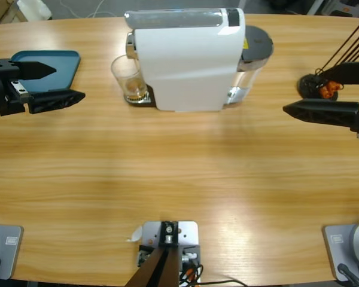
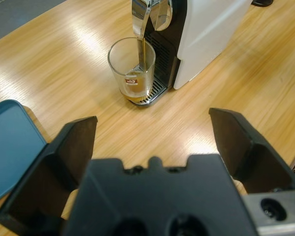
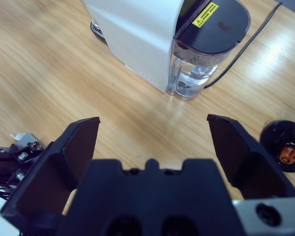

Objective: Pour coffee

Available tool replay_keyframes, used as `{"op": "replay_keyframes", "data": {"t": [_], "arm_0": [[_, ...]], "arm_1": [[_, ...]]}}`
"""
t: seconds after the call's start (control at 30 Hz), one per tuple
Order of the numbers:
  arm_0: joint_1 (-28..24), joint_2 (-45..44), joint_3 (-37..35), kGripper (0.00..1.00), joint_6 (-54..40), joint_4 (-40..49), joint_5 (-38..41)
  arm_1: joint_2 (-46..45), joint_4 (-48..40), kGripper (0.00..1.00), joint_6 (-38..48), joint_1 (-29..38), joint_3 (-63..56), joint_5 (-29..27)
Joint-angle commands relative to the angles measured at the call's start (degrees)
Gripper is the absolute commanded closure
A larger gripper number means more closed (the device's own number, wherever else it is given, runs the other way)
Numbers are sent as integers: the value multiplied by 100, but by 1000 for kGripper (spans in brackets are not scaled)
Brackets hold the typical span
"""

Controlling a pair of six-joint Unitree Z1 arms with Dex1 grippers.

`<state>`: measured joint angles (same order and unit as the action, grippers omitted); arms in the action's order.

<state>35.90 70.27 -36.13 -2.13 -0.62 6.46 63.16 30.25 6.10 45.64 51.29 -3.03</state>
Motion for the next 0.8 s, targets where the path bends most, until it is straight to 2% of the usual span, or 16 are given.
{"op": "replay_keyframes", "data": {"t": [0.03,0.33,0.63,0.8], "arm_0": [[-25,17,78,0,-12,-35,80],[5,-354,229,0,-1,-17,83],[29,-238,229,0,-28,106,46],[-64,-315,243,0,132,203,331]], "arm_1": [[216,78,19,-74,59,287,-163],[235,83,23,-74,59,359,-102],[286,280,27,-100,68,364,-111],[314,280,27,-100,68,364,-111]]}}
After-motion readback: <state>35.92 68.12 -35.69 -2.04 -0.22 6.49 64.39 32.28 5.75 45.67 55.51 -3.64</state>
